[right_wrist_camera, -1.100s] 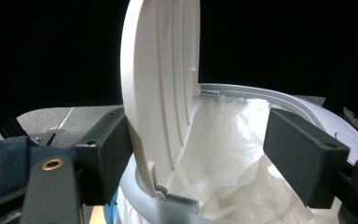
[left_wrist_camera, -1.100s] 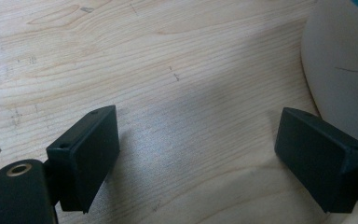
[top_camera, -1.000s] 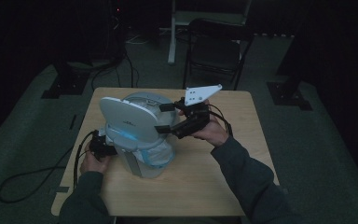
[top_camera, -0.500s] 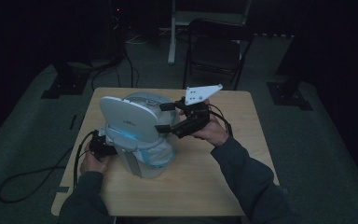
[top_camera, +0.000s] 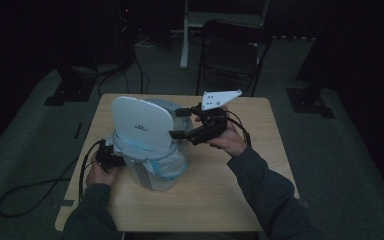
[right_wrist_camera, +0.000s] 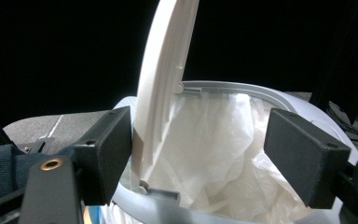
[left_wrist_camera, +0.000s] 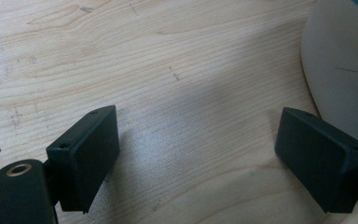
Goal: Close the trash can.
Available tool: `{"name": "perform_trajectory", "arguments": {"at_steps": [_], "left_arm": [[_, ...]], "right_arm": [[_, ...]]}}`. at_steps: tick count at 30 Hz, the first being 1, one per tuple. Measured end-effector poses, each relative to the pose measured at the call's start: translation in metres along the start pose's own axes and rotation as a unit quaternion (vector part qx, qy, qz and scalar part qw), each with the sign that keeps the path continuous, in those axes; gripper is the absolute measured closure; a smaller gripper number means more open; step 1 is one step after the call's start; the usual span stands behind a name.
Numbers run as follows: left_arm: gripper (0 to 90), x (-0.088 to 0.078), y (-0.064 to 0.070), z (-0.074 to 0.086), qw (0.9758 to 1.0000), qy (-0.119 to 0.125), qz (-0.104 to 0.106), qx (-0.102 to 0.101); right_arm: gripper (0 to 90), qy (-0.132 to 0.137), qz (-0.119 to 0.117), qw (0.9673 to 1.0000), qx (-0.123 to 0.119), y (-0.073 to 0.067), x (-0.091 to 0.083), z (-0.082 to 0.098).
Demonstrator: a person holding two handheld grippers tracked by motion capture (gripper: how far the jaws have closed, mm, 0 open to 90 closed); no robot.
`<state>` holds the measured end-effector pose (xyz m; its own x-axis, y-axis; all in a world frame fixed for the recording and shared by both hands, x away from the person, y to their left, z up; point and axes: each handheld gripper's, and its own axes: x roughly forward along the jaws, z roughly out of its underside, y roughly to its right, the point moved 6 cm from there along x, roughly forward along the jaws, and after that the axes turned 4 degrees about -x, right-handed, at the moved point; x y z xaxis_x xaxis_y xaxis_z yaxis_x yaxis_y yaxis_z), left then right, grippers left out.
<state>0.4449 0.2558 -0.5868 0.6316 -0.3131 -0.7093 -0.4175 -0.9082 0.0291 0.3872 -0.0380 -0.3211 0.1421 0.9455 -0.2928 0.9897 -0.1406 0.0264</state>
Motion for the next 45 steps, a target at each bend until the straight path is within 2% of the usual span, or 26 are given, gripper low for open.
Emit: {"name": "perform_trajectory", "arguments": {"at_steps": [18, 32, 40, 45], "left_arm": [[14.4, 0.0, 0.0, 0.0, 1.0, 0.0, 0.0, 0.0], [14.4, 0.0, 0.0, 0.0, 1.0, 0.0, 0.0, 0.0], [14.4, 0.0, 0.0, 0.0, 1.0, 0.0, 0.0, 0.0], [14.4, 0.0, 0.0, 0.0, 1.0, 0.0, 0.0, 0.0]], "right_arm": [[23.0, -0.005, 0.022, 0.9997, 0.009, 0.011, -0.003, 0.007], [24.1, -0.006, 0.064, 0.9978, 0.019, 0.03, -0.006, 0.013], [27.8, -0.011, 0.08, 0.9965, 0.024, 0.039, -0.003, 0.017], [35.9, -0.011, 0.088, 0.9959, 0.012, 0.04, 0.0, 0.017]]}}
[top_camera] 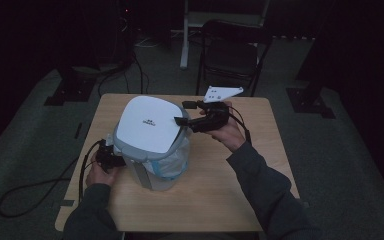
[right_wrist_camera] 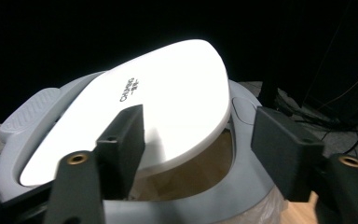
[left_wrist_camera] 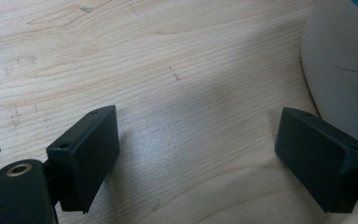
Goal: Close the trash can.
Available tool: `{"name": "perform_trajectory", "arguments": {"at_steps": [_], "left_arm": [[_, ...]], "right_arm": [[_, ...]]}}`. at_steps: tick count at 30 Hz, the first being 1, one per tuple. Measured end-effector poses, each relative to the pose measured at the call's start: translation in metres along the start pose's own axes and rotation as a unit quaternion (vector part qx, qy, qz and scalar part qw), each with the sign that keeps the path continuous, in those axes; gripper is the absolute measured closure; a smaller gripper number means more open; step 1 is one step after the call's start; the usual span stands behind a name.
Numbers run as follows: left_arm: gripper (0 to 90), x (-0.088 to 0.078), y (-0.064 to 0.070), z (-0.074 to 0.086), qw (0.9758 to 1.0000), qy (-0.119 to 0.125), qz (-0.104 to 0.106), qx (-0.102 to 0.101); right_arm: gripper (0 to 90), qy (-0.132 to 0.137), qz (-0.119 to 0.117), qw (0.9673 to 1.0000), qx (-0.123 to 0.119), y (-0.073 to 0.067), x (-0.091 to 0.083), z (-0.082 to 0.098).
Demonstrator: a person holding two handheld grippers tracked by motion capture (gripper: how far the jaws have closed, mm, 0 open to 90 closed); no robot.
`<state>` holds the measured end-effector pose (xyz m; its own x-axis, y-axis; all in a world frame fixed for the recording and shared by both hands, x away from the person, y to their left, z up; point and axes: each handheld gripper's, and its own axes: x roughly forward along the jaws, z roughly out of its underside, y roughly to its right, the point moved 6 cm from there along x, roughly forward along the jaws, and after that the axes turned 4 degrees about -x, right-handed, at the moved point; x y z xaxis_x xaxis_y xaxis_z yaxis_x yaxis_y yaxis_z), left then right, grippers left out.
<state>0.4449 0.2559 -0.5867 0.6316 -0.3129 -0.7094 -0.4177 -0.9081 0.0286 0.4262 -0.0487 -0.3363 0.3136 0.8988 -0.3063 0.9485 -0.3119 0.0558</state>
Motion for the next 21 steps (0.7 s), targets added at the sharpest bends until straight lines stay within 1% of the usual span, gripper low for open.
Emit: {"name": "perform_trajectory", "arguments": {"at_steps": [4, 8, 17, 21], "left_arm": [[14.4, 0.0, 0.0, 0.0, 1.0, 0.0, 0.0, 0.0], [14.4, 0.0, 0.0, 0.0, 1.0, 0.0, 0.0, 0.0], [14.4, 0.0, 0.0, 0.0, 1.0, 0.0, 0.0, 0.0], [14.4, 0.0, 0.0, 0.0, 1.0, 0.0, 0.0, 0.0]], "right_arm": [[46.9, 0.004, 0.004, 0.9999, -0.012, -0.0009, 0.0007, -0.0014], [53.6, 0.006, 0.006, 0.9998, -0.019, -0.0019, 0.0023, -0.002], [59.5, 0.008, 0.014, 0.9998, -0.015, 0.0024, 0.0058, -0.0009], [62.1, 0.008, 0.02, 0.9996, -0.019, 0.0039, 0.0085, 0.0001]]}}
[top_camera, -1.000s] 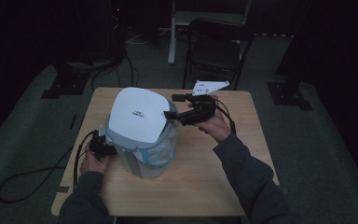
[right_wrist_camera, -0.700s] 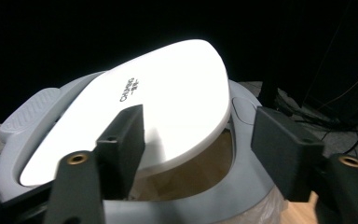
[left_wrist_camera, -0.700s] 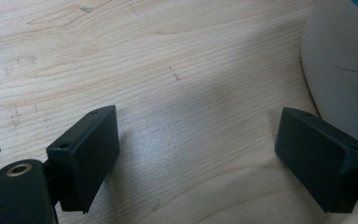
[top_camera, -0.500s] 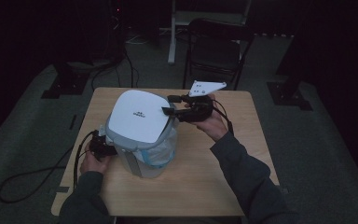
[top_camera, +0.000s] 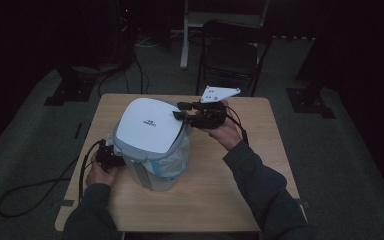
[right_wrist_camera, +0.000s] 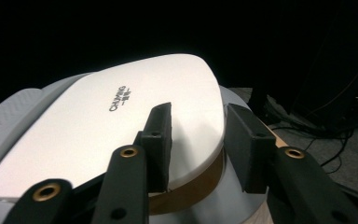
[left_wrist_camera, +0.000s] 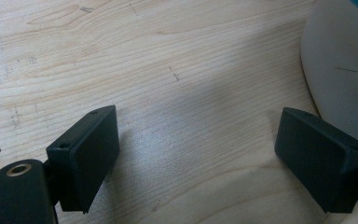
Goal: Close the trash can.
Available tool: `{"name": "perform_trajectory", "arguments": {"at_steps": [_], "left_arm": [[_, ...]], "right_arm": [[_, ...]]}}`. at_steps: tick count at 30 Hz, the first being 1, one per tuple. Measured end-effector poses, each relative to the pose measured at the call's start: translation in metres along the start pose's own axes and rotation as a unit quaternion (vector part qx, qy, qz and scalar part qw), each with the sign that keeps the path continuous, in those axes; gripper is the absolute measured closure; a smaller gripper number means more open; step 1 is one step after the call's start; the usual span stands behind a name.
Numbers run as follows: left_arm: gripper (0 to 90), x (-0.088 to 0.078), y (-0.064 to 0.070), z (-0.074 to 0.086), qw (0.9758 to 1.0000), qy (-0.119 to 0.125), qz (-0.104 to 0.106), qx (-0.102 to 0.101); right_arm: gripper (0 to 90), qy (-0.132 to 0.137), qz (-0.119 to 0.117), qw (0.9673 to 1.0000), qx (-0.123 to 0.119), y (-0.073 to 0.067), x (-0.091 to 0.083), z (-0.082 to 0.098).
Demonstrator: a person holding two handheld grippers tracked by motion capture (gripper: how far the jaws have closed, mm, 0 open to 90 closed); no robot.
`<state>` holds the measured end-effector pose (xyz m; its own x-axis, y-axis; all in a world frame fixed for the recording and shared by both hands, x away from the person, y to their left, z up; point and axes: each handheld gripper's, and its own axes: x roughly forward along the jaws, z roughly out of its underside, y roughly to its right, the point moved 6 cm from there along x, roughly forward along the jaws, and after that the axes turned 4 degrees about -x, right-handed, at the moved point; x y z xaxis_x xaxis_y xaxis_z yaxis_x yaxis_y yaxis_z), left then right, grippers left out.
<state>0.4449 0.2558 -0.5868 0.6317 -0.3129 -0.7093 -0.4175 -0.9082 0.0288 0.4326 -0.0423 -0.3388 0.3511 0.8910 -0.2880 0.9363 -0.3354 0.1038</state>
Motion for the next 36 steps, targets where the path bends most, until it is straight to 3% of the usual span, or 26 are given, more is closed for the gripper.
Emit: {"name": "perform_trajectory", "arguments": {"at_steps": [13, 19, 27, 36], "left_arm": [[14.4, 0.0, 0.0, 0.0, 1.0, 0.0, 0.0, 0.0], [14.4, 0.0, 0.0, 0.0, 1.0, 0.0, 0.001, 0.0], [14.4, 0.0, 0.0, 0.0, 1.0, 0.0, 0.0, 0.0], [14.4, 0.0, 0.0, 0.0, 1.0, 0.0, 0.0, 0.0]], "right_arm": [[67.0, -0.009, 0.004, 1.0, 0.001, 0.004, 0.011, 0.004], [70.3, -0.011, -0.01, 0.9999, 0.006, 0.002, 0.017, 0.005], [78.9, -0.019, -0.027, 0.9988, 0.035, 0.005, 0.026, 0.008], [89.7, -0.018, -0.031, 0.9977, 0.058, 0.011, 0.031, 0.008]]}}
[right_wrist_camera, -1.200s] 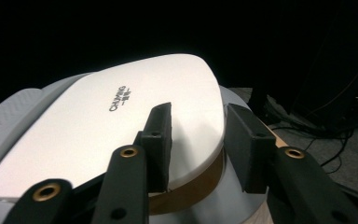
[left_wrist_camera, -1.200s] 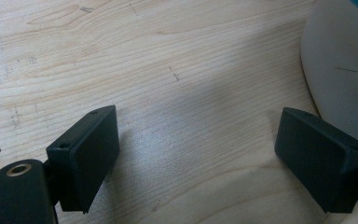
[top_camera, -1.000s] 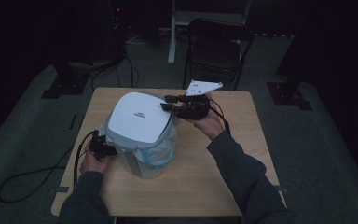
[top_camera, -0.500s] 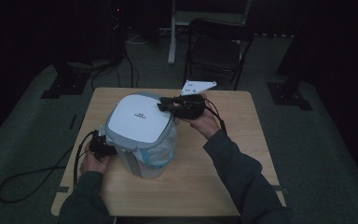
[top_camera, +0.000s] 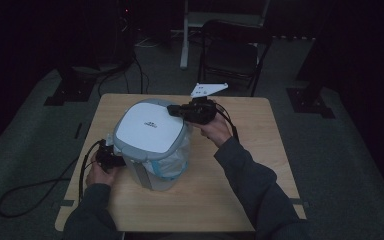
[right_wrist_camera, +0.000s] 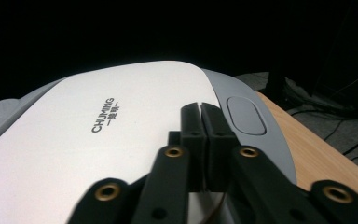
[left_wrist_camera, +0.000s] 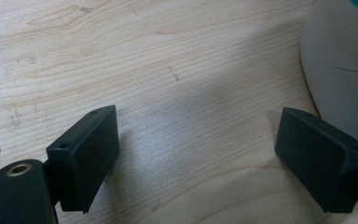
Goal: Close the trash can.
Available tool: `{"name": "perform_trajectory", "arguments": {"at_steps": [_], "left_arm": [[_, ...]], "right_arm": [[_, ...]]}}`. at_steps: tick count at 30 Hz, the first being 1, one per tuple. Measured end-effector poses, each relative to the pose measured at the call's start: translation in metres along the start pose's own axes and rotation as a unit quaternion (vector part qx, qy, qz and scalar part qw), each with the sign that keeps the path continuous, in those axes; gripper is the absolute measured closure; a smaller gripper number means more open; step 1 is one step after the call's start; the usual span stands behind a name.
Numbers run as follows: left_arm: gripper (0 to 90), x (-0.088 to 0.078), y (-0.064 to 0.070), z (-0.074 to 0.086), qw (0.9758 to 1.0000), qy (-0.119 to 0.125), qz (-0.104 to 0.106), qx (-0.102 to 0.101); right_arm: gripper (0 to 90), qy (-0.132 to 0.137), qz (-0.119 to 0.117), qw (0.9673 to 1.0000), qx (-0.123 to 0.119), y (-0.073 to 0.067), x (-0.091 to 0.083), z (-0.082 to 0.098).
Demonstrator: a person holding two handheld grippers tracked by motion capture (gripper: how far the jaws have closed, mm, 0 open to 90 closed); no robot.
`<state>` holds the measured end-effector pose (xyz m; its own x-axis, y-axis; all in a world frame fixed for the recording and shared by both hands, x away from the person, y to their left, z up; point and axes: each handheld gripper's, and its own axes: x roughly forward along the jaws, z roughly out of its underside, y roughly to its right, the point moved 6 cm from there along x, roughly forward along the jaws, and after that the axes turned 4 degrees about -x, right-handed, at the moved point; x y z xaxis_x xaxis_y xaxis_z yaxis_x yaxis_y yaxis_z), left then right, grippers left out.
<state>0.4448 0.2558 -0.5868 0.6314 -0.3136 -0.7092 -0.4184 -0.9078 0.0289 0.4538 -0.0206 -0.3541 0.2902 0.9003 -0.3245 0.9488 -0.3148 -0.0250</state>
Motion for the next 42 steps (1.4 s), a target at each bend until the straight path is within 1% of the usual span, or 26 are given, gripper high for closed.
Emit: {"name": "perform_trajectory", "arguments": {"at_steps": [2, 5, 9, 11, 16, 18, 21, 24, 26, 30, 33, 34, 35, 36, 37, 38, 42], "left_arm": [[14.5, 0.0, 0.0, 0.0, 1.0, 0.0, 0.0, 0.0], [14.4, 0.0, 0.0, 0.0, 1.0, 0.0, 0.0, 0.0], [14.4, 0.0, 0.0, 0.0, 1.0, 0.0, 0.0, 0.0], [14.4, 0.0, 0.0, 0.0, 1.0, 0.0, 0.0, 0.0], [14.4, 0.0, 0.0, 0.0, 1.0, 0.0, 0.0, 0.0], [14.4, 0.0, 0.0, 0.0, 1.0, 0.0, 0.0, 0.0], [14.4, 0.0, 0.0, 0.0, 1.0, 0.0, 0.001, 0.001], [14.4, 0.0, 0.0, 0.0, 1.0, 0.0, 0.001, 0.001], [14.4, 0.0, 0.0, 0.0, 1.0, 0.0, 0.0, 0.001], [14.4, 0.0, 0.0, 0.0, 1.0, 0.0, 0.0, 0.001], [14.4, 0.0, 0.0, 0.0, 1.0, 0.0, 0.001, 0.0], [14.4, 0.0, 0.0, 0.0, 1.0, 0.0, 0.0, 0.001], [14.4, 0.0, 0.0, 0.0, 1.0, 0.0, 0.001, 0.001], [14.4, 0.0, 0.0, 0.0, 1.0, 0.0, 0.0, 0.001], [14.4, 0.0, 0.0, 0.0, 1.0, 0.0, 0.001, 0.001], [14.4, 0.0, 0.0, 0.0, 1.0, 0.0, 0.001, 0.001], [14.4, 0.0, 0.0, 0.0, 1.0, 0.0, 0.001, 0.001]], "right_arm": [[89.9, 0.0, -0.006, 0.9999, 0.009, 0.001, 0.0, 0.0], [90.0, -0.007, -0.007, 0.9998, 0.016, 0.001, 0.002, 0.002], [89.9, -0.016, 0.001, 0.9998, 0.009, -0.001, 0.002, 0.0], [89.6, -0.016, 0.004, 0.9998, 0.007, -0.001, 0.002, 0.0], [83.2, -0.011, 0.003, 0.9999, 0.009, -0.003, 0.002, 0.0], [81.5, -0.011, 0.004, 0.9999, 0.005, -0.004, 0.002, 0.0], [78.8, -0.002, 0.005, 1.0, -0.001, -0.007, -0.001, -0.003], [77.4, 0.003, 0.012, 0.9999, -0.005, -0.006, -0.005, -0.005], [75.9, 0.003, 0.019, 0.9998, -0.003, -0.003, -0.008, -0.004], [74.3, 0.006, 0.033, 0.9994, 0.007, 0.005, -0.016, 0.004], [73.7, 0.002, 0.044, 0.9989, 0.015, 0.011, -0.023, 0.013], [71.2, 0.005, 0.045, 0.9988, 0.018, 0.013, -0.026, 0.015], [70.8, 0.009, 0.037, 0.999, 0.024, 0.013, -0.029, 0.017], [72.6, 0.014, 0.037, 0.9989, 0.025, 0.013, -0.031, 0.018], [72.3, 0.012, 0.05, 0.9985, 0.019, 0.014, -0.034, 0.018], [72.3, 0.012, 0.054, 0.9983, 0.017, 0.015, -0.037, 0.019], [72.4, 0.022, 0.062, 0.9975, 0.025, 0.02, -0.048, 0.025]]}}
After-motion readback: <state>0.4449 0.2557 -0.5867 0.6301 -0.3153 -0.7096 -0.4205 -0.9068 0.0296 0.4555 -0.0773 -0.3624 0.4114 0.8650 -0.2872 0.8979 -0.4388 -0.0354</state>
